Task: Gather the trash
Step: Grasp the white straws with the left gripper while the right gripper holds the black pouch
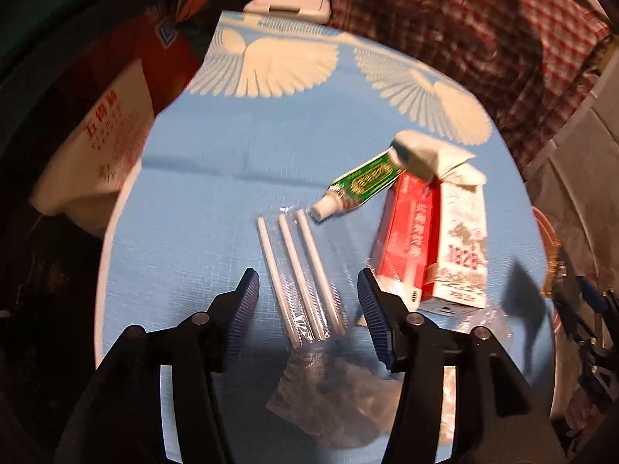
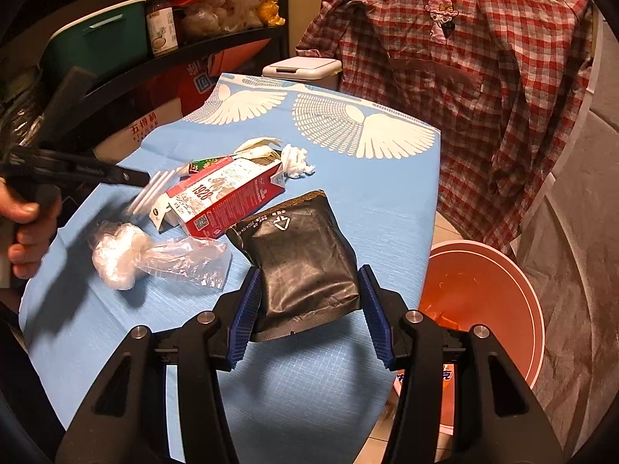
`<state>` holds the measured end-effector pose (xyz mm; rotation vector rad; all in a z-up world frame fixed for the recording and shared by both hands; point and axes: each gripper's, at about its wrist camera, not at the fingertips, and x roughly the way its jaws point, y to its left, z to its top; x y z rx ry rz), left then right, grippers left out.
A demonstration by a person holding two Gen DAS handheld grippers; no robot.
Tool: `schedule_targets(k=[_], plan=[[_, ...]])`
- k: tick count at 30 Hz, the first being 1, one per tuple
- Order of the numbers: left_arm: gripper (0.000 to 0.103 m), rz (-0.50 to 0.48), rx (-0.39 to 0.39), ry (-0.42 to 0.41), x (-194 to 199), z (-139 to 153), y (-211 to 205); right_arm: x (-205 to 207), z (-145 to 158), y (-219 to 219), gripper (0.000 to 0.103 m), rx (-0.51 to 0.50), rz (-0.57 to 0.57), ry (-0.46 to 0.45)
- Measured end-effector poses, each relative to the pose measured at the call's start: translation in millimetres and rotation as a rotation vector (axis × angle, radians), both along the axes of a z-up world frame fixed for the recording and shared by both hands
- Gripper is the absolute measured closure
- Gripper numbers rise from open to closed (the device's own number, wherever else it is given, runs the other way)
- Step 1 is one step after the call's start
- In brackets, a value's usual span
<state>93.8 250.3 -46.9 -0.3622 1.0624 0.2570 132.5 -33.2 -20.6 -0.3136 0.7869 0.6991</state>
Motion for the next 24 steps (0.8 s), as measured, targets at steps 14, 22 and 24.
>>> schedule_targets(k=[14,22,24], plan=[[0.091,-0.010,0.087,0.095,10,-23,-13,3,1,8,0.052,0.013,-0.020,0.006],[0.093,0.055,0.177,-0.008,5,21,-19,2,10,15,0.052,0.035,-0.047,-0.011],[0.093,0.074,0.215,-0.046,5,37,-24,2,10,15,0.052,0.034,-0.059,-0.014]])
